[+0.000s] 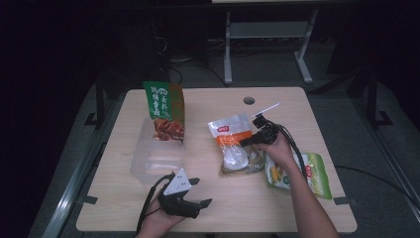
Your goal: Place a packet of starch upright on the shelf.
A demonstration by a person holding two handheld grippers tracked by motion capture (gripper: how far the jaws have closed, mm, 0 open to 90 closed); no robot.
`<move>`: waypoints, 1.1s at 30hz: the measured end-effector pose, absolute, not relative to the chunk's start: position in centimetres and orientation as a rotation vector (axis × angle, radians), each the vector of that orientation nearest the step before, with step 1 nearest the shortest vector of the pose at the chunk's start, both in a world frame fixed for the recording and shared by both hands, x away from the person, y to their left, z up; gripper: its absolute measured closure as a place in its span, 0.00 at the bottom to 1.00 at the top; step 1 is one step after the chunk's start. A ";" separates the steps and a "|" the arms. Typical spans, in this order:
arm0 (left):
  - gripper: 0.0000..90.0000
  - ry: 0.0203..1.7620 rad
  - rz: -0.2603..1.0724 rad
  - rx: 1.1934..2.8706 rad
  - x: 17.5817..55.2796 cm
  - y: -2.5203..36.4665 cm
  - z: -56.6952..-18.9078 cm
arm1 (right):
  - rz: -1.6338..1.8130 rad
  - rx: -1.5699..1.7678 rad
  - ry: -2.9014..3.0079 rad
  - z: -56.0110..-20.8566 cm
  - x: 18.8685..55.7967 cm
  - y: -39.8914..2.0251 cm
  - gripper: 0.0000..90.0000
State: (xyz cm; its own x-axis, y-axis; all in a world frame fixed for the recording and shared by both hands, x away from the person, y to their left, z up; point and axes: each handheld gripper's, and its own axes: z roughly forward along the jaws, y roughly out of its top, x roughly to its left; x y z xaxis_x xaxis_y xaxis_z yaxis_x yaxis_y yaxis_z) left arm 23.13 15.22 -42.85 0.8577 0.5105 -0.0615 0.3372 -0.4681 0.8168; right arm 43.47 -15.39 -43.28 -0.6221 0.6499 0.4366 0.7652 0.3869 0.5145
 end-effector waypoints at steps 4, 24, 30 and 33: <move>0.27 0.611 0.240 2.112 23.2 15.3 -42.8 | -1.172 -1.257 -2.467 -42.6 42.4 -15.5 1.00; 0.27 0.610 0.247 2.121 23.1 15.4 -42.9 | -1.395 -1.095 -2.542 -38.6 37.1 -14.4 1.00; 0.27 0.616 0.244 2.119 23.1 15.4 -43.0 | -1.459 -1.080 -2.515 -38.6 36.1 -14.7 1.00; 0.27 0.615 0.242 2.117 23.0 15.4 -43.0 | -1.488 -1.077 -2.504 -38.6 36.0 -14.8 1.00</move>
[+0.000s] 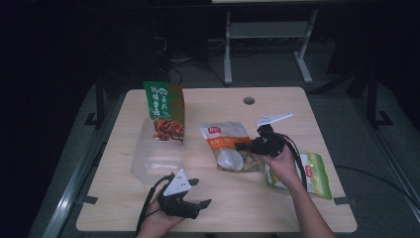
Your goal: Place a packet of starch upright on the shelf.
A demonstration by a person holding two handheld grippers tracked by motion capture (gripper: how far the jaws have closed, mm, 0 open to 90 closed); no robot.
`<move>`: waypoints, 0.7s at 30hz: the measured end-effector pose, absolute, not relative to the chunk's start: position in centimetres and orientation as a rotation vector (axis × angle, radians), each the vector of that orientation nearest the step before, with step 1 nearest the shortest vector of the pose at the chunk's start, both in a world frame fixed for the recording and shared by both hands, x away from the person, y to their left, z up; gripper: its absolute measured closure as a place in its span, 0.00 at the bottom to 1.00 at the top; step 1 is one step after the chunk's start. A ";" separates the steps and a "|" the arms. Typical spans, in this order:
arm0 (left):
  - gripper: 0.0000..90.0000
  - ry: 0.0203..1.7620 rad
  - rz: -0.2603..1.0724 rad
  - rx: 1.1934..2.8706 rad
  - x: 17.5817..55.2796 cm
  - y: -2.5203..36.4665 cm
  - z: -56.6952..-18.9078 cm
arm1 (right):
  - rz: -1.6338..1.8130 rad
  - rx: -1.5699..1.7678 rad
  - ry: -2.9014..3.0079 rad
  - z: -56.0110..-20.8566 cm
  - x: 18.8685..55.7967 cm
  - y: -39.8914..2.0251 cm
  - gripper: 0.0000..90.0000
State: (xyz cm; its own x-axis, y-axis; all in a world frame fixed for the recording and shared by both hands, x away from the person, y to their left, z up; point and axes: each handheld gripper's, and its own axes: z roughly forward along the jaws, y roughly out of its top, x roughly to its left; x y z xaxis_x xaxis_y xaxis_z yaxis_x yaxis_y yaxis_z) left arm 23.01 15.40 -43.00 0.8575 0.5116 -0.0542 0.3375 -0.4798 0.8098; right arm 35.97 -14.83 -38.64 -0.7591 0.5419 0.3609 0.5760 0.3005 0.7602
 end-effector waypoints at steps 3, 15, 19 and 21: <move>0.27 0.613 0.238 2.119 22.9 15.4 -43.0 | -1.504 -1.084 -2.491 -38.5 35.7 -14.8 1.00; 0.27 0.602 0.235 2.117 22.6 15.5 -43.0 | -1.564 -1.042 -2.497 -36.7 35.1 -14.0 1.00; 0.27 0.599 0.236 2.113 22.3 15.5 -42.9 | -1.583 -1.021 -2.488 -36.1 35.0 -13.6 1.00; 0.27 0.597 0.235 2.115 22.2 15.5 -42.8 | -1.591 -1.009 -2.475 -35.6 35.1 -13.3 1.00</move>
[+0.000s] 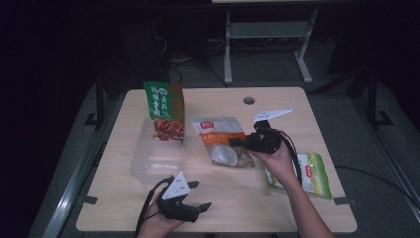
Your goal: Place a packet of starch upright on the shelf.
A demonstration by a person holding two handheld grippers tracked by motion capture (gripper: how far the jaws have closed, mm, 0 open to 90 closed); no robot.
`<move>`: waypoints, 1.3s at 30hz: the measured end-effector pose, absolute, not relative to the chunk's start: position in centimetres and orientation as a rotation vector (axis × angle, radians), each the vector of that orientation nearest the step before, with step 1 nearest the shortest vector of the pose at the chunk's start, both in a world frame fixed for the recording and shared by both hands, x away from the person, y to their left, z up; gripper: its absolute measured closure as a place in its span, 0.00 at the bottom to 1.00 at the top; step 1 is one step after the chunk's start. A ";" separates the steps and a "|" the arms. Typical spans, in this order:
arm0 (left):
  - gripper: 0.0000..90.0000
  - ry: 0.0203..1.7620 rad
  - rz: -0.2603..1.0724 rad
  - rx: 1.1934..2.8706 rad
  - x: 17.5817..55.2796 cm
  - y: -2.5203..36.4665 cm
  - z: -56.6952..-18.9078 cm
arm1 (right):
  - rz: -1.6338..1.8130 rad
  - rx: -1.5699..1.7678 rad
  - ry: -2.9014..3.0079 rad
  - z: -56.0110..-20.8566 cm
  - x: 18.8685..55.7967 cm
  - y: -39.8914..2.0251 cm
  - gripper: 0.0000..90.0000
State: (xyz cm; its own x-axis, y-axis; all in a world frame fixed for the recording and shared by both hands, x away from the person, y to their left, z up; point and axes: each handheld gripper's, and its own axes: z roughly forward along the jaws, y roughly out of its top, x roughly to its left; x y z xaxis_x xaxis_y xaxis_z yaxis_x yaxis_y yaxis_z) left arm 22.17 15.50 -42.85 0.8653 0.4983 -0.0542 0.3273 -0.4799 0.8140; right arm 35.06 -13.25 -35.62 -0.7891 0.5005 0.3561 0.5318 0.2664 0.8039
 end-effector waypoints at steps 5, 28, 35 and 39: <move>0.27 0.585 0.231 2.114 21.8 15.5 -42.8 | -1.629 -0.966 -2.446 -34.5 35.1 -12.5 1.00; 0.27 0.599 0.216 2.079 21.0 16.1 -42.0 | -1.704 -0.812 -2.451 -31.0 36.2 -7.5 1.00; 0.27 0.609 0.214 2.077 20.6 16.6 -42.1 | -1.717 -0.789 -2.442 -30.9 36.7 -5.9 1.00; 0.27 0.617 0.213 2.075 20.3 16.9 -42.1 | -1.727 -0.765 -2.439 -30.9 36.9 -4.9 1.00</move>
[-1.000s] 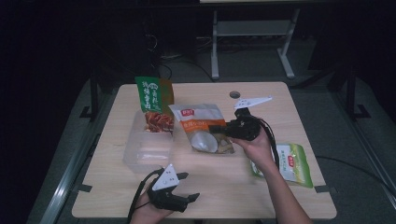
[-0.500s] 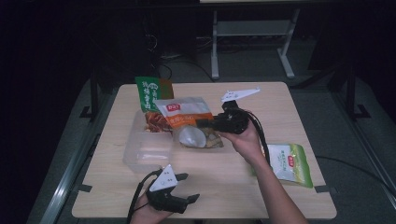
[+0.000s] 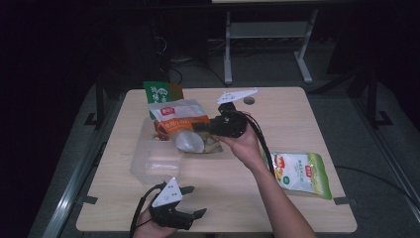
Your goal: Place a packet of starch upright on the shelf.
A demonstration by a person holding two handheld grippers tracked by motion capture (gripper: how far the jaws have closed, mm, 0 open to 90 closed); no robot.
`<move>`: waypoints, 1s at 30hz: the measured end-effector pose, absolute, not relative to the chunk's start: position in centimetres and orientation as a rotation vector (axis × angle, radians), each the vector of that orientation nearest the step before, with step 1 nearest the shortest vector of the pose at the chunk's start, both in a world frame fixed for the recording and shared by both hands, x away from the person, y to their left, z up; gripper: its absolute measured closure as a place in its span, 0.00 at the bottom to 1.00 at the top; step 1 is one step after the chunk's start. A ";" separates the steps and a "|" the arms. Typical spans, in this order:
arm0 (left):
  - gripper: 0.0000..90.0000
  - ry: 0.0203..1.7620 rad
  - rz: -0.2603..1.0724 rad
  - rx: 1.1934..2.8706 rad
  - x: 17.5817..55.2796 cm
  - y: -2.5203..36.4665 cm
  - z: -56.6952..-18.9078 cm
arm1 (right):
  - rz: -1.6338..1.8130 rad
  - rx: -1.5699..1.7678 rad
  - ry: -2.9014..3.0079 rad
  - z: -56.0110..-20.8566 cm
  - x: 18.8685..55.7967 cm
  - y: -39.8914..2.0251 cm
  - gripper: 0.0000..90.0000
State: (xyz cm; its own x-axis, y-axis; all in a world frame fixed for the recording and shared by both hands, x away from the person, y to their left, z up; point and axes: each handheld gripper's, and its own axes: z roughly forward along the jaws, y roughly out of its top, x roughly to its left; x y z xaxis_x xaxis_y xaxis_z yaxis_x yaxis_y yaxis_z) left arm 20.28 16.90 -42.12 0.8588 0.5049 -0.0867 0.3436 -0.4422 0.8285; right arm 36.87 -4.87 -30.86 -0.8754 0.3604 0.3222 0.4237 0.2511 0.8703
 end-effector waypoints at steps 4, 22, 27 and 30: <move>0.27 0.620 0.218 2.088 20.2 17.4 -42.2 | -1.739 -0.747 -2.422 -31.0 37.1 -3.8 1.00; 0.26 0.630 0.225 2.087 20.3 17.8 -42.6 | -1.727 -0.752 -2.403 -32.4 38.4 -0.6 1.00; 0.27 0.617 0.230 2.096 20.3 17.8 -42.7 | -1.722 -0.747 -2.403 -32.5 38.9 0.5 1.00; 0.27 0.622 0.227 2.089 20.2 17.7 -42.7 | -1.723 -0.745 -2.402 -32.5 39.0 1.1 1.00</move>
